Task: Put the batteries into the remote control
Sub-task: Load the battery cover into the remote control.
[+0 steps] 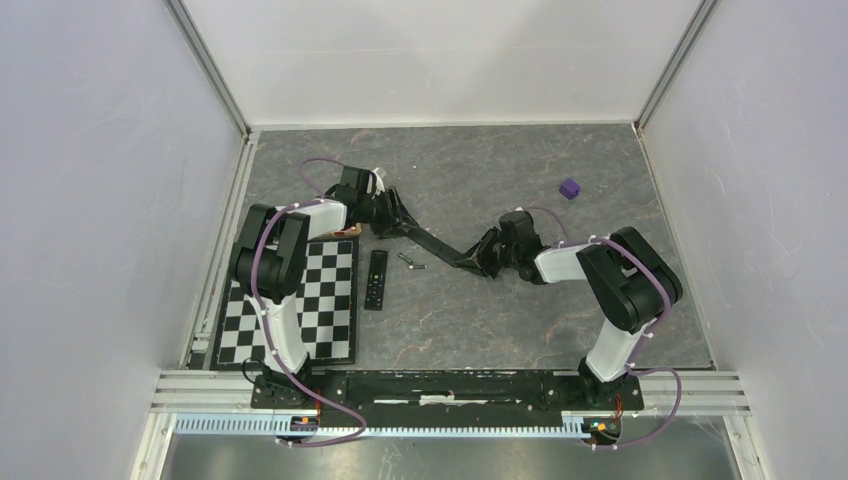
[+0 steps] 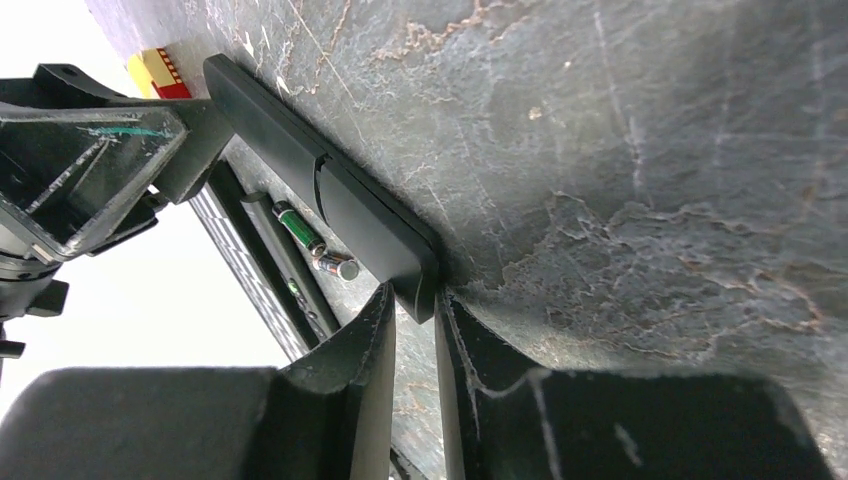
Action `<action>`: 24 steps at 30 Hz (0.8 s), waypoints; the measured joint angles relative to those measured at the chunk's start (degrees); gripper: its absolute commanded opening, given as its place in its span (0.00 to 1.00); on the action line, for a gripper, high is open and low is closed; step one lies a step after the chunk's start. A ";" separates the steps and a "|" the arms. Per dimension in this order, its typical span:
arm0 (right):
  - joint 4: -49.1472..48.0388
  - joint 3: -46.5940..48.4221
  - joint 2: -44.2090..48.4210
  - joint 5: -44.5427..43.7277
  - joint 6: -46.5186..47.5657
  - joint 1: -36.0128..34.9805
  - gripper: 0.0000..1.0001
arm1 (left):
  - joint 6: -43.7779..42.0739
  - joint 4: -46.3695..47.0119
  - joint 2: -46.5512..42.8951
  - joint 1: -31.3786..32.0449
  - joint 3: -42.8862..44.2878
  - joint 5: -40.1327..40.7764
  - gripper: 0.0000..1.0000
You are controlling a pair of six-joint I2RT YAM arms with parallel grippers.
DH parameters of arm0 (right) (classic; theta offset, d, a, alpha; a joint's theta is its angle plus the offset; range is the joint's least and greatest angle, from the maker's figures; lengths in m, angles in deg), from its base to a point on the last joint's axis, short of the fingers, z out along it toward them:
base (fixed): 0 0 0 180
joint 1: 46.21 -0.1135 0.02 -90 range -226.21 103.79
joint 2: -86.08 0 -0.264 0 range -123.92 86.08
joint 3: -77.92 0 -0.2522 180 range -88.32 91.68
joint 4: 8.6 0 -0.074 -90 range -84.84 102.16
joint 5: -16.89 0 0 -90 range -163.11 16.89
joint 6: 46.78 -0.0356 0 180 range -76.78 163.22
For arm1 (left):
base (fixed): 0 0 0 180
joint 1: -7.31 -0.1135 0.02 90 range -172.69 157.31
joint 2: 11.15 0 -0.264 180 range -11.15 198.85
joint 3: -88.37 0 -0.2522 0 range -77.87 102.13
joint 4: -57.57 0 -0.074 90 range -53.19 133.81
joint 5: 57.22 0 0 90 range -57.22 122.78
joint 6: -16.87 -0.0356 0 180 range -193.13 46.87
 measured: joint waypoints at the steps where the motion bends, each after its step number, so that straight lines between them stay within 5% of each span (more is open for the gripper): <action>1: -0.37 -0.15 -0.15 0.42 -0.90 0.24 0.24 | 0.00 -0.09 -0.02 0.00 0.00 -0.02 0.55; 17: 5.14 6.67 -4.37 2.32 -2.32 0.98 0.19 | -0.39 -0.59 -0.02 1.05 -1.62 -2.23 0.45; 24: 8.28 9.44 -5.07 1.18 -0.11 0.81 0.21 | -0.66 -2.29 -1.03 1.57 -1.97 -2.49 0.60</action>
